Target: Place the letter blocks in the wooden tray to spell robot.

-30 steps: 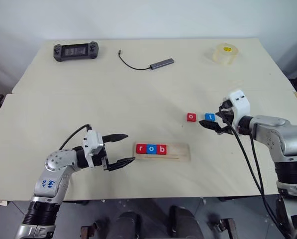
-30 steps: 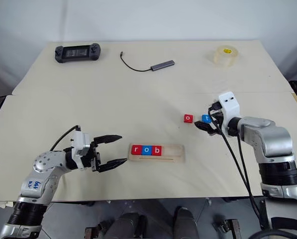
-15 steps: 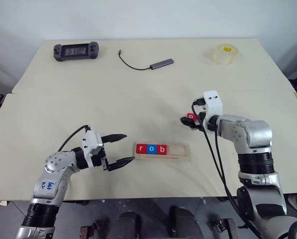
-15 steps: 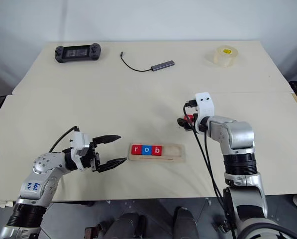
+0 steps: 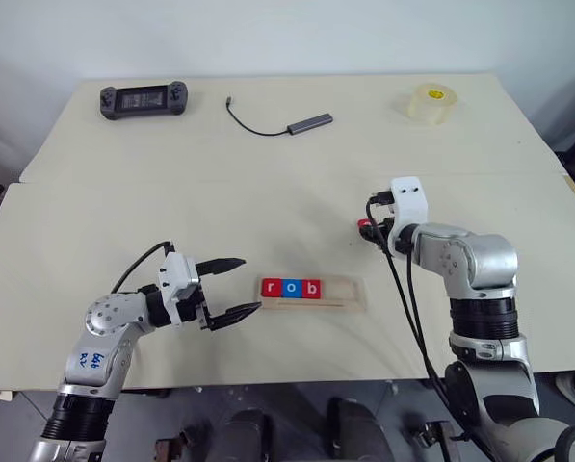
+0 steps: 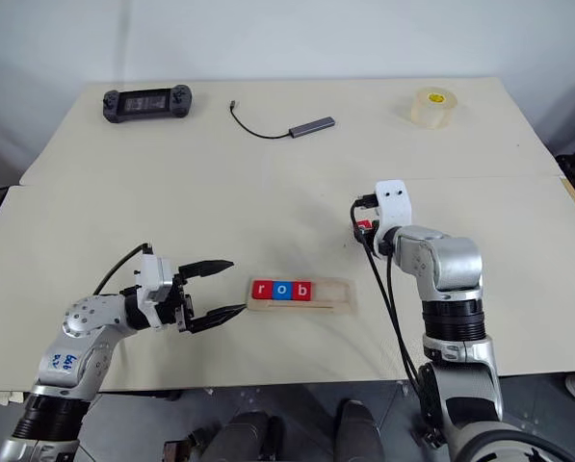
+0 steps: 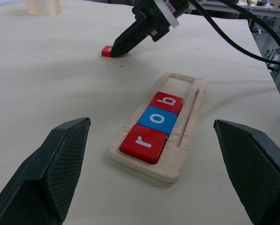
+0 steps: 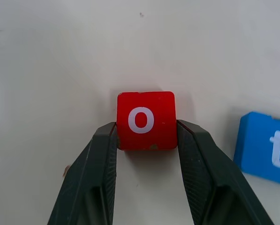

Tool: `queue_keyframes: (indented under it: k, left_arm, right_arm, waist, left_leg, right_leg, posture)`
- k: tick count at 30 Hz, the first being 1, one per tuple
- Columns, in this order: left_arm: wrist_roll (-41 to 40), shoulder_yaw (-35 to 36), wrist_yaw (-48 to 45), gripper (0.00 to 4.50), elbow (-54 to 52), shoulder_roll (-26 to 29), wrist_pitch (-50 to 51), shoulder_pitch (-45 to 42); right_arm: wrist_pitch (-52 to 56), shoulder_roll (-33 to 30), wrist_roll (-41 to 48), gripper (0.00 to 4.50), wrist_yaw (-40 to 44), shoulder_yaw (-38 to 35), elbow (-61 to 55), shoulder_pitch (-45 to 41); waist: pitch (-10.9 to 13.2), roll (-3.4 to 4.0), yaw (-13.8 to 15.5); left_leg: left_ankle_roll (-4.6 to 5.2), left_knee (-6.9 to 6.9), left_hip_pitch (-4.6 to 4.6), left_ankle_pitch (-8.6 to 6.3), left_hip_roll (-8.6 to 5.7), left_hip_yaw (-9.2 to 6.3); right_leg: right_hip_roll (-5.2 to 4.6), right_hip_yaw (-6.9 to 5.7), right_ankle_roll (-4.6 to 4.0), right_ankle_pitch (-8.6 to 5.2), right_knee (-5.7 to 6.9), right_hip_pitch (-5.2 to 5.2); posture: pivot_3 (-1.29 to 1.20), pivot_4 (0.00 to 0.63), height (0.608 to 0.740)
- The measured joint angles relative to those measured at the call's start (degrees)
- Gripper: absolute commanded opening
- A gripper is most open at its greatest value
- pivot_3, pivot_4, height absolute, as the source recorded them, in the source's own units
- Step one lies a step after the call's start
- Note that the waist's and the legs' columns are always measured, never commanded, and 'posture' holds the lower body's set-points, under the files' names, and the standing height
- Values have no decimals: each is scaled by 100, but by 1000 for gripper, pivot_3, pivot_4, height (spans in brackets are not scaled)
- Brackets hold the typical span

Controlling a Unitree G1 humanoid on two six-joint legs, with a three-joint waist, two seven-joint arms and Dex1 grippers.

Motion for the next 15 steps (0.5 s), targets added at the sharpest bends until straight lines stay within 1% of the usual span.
queue_keyframes:
  k: [3,5,8,11,15]
  left_arm:
    - [5,-52,-78,4500,115,-58,-45,-126]
    - [13,-121,-179,4500,271,-124,-81,-239]
    - [35,-163,-281,4500,470,-138,-125,-352]
    - [47,-240,-431,4500,655,-170,-193,-533]
    - [52,-275,-541,4500,817,-184,-237,-649]
  right_arm:
    - [300,-312,185,1506,188,-28,-701,428]
    - [656,-682,363,1506,360,-174,-1483,924]
    - [1138,-944,523,1506,462,-434,-2249,1418]
    - [1792,-944,632,1506,475,-817,-2954,1788]
    - [2052,-906,742,1506,454,-1090,-3453,2112]
  waist:
    - [0,0,47]
    - [0,0,82]
    - [0,0,57]
    - [0,-1,29]
    - [0,-1,38]
  left_leg:
    - [0,-2,-3,0,-3,-5]
    - [1,-5,-8,-1,-4,-11]
    - [1,-13,-7,-1,-3,-5]
    - [1,-13,-5,0,1,4]
    - [0,-12,1,0,1,5]
  right_leg:
    - [-1,-2,0,0,-2,0]
    - [-1,-6,0,0,-9,0]
    - [-1,-4,0,0,-13,-2]
    - [2,1,0,0,-12,-3]
    - [2,4,0,0,-9,-1]
  posture:
    - [0,150,740]
    - [0,150,740]
    - [0,150,740]
    - [0,150,740]
    - [0,150,740]
